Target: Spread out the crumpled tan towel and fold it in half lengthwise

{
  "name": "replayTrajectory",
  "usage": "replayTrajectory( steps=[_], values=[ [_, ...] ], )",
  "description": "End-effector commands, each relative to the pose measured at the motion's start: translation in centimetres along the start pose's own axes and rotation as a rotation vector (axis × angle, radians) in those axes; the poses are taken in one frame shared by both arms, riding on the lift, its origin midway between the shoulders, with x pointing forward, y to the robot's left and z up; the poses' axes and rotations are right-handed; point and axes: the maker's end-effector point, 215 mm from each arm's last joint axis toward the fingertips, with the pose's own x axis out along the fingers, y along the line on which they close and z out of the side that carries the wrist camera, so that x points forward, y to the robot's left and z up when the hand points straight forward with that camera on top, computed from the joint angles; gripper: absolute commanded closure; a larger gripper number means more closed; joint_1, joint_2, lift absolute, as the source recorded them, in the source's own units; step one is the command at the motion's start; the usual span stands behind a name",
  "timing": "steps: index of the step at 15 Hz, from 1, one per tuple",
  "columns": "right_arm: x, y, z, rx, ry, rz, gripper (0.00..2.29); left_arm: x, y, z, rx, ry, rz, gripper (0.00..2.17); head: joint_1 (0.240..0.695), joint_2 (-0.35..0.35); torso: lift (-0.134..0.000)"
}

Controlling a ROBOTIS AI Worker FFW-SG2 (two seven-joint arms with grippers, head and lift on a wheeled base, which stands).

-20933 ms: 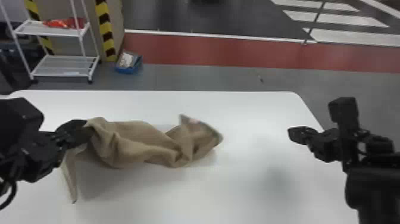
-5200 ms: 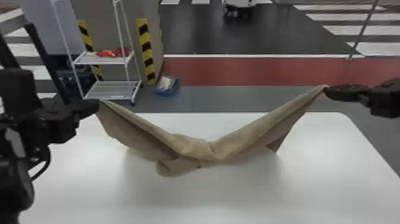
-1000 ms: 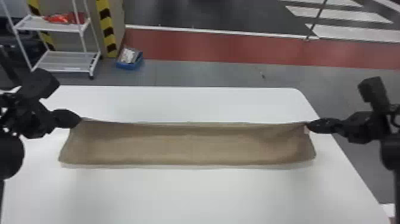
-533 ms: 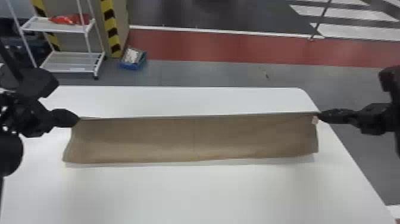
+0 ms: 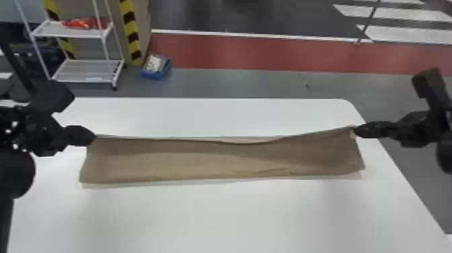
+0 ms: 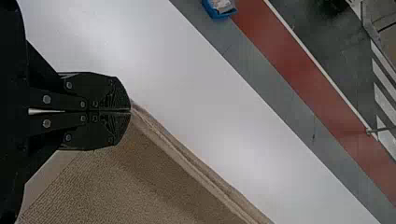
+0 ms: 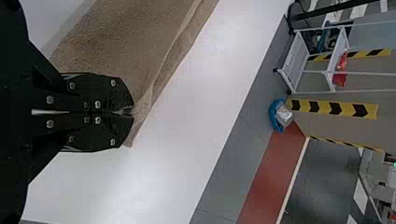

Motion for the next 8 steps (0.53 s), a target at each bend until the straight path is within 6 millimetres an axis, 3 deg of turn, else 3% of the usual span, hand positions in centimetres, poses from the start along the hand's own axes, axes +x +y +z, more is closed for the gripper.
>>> replayTrajectory(
  steps=[1,8],
  values=[
    [1.3,0.5,-0.7,-0.016,0.055,0.014,1.4,0.1,-0.2,-0.2,-0.007,0.004,-0.003,1.97,0.695,-0.085,-0.124],
    [2.7,0.9,-0.8,-0.017,0.09,0.031,1.39,0.7,-0.7,0.5,-0.001,-0.001,0.006,1.97,0.695,-0.08,-0.124]
  ],
)
